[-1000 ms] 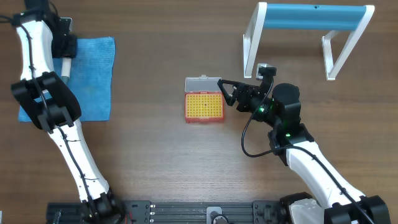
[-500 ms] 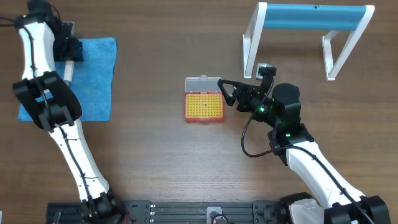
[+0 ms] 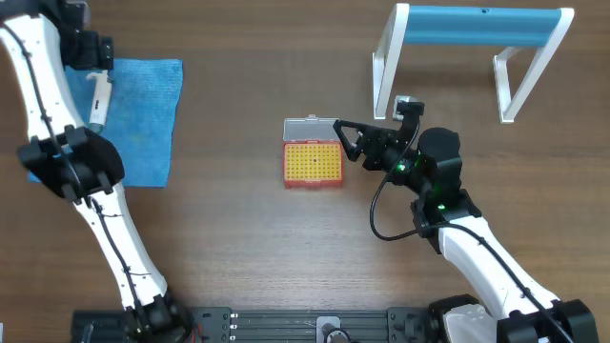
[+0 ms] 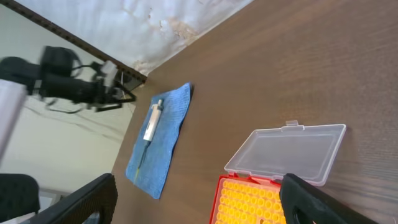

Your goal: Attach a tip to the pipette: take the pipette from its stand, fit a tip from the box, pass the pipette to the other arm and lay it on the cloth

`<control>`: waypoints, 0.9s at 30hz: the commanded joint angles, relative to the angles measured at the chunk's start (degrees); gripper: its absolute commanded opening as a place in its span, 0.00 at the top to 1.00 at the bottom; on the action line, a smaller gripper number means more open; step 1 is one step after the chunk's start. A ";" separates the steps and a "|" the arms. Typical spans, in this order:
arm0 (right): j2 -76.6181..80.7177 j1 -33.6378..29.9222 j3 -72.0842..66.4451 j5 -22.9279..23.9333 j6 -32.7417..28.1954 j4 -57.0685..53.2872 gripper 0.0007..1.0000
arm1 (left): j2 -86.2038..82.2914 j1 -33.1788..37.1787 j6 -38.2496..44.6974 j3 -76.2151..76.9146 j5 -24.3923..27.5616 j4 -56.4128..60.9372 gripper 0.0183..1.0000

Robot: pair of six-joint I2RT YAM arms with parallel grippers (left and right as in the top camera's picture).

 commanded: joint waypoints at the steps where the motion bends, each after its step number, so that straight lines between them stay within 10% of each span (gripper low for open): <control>1: -0.55 0.24 0.72 0.31 -0.24 0.31 0.16 | -10.19 -0.50 -4.59 9.03 6.62 -8.15 0.03; 14: -21.57 -7.17 0.74 -2.45 -8.48 -13.84 0.16 | -43.10 -12.24 -4.28 -18.05 7.06 -8.15 0.03; 21: -47.60 -9.75 0.72 12.98 -25.94 -48.22 0.16 | -67.38 -11.67 -9.35 -61.94 11.93 3.87 0.03; 27: -62.20 -9.75 0.72 14.60 -30.91 -51.43 0.16 | -86.88 -11.72 -27.67 -95.01 14.23 25.49 0.03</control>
